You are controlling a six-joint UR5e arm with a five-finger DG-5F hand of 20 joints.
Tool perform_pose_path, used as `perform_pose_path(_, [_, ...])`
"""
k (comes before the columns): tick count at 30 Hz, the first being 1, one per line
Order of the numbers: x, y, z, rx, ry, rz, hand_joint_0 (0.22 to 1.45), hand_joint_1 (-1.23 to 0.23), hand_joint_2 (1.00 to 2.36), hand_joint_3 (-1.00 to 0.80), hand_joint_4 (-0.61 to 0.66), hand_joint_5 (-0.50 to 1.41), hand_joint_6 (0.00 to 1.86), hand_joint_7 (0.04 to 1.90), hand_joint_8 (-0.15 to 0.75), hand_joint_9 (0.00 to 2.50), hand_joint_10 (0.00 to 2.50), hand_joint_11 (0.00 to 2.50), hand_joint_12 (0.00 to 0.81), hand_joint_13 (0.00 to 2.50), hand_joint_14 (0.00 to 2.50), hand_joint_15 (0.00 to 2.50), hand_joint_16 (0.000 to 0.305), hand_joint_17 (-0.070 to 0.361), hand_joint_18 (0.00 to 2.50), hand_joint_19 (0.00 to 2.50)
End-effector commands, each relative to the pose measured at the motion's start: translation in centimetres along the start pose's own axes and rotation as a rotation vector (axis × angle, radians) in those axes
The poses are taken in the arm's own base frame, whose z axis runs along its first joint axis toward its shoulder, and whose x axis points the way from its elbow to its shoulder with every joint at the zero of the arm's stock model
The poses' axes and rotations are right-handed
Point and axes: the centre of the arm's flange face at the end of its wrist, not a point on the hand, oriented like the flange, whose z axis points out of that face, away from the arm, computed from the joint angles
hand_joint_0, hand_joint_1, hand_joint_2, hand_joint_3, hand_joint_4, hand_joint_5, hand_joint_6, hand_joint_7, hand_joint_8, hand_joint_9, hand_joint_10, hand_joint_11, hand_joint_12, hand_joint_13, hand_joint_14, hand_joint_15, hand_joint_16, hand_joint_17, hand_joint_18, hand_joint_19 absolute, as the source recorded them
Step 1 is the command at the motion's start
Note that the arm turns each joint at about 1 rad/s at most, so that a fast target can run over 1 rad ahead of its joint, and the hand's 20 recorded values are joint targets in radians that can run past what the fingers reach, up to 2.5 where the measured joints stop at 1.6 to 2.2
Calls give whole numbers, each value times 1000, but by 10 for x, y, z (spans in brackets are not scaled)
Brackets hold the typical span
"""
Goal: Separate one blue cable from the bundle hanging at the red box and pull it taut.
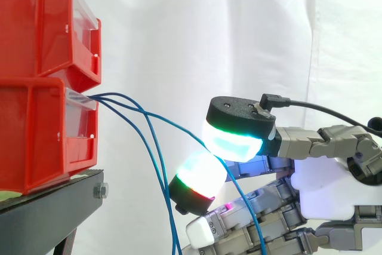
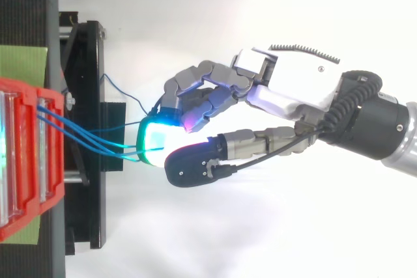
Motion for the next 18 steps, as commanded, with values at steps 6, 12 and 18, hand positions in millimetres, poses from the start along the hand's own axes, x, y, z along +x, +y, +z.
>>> perform_pose_path(6, [0, 0, 0, 0, 0, 0, 608, -655, 1001, -176, 64, -151, 967, 866, 363, 842, 5, 229, 352, 529, 8, 269, 42, 94, 330, 157])
perform_pose_path(12, [0, 0, 0, 0, 0, 0, 608, -653, 1001, -173, 56, -151, 967, 869, 353, 844, 4, 211, 353, 526, 8, 272, 42, 95, 319, 175])
perform_pose_path(18, [0, 0, 0, 0, 0, 0, 608, -649, 1001, -180, 60, -152, 968, 862, 338, 850, 2, 107, 354, 517, 8, 266, 43, 96, 309, 178])
